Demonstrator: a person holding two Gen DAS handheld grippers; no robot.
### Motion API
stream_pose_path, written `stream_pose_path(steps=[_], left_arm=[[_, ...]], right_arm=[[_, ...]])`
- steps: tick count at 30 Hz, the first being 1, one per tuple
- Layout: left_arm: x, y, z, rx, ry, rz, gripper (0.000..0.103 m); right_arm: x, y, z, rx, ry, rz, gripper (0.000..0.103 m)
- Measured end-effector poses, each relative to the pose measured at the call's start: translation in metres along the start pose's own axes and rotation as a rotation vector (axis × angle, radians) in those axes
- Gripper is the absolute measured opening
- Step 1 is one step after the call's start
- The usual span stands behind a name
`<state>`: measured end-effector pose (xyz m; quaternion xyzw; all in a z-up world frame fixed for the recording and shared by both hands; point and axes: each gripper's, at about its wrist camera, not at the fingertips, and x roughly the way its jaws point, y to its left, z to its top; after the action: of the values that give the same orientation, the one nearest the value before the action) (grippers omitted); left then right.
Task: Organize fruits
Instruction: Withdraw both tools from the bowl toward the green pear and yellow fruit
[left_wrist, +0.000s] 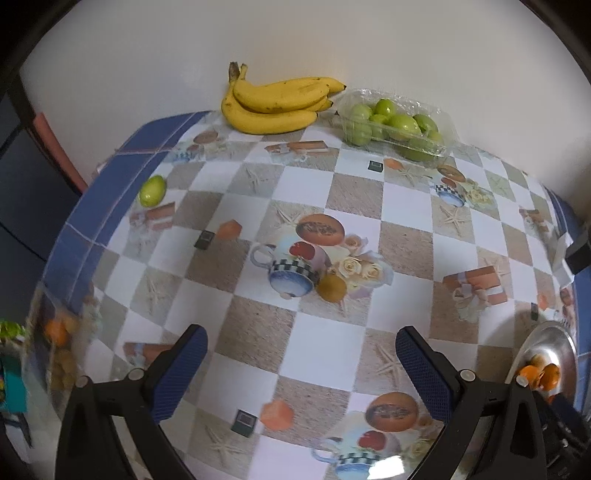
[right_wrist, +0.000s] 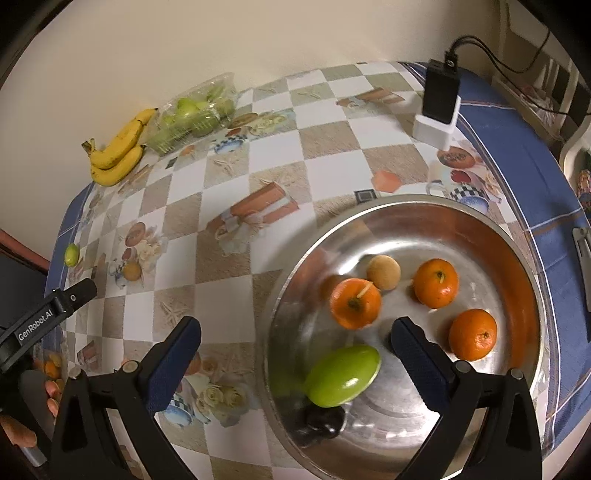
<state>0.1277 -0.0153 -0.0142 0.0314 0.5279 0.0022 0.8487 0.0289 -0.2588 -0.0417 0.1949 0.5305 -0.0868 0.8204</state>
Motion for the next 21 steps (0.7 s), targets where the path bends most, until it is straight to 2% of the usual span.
stream_pose_path(steps=[4, 13, 21], left_arm=[[0.006, 0.003, 0.001, 0.018, 0.021, -0.018, 0.103], [0.013, 0.006, 0.003, 0.088, 0.019, 0.026, 0.103], [0.02, 0.03, 0.007, 0.051, 0.035, 0.016, 0.103]], right_arm=[[0.001, 0.01, -0.001, -0.016, -0.011, 0.009, 0.103], [0.008, 0.038, -0.003, -0.066, -0.012, 0.012, 0.103], [0.02, 0.06, 0.001, -0.073, 0.011, 0.022, 0.103]])
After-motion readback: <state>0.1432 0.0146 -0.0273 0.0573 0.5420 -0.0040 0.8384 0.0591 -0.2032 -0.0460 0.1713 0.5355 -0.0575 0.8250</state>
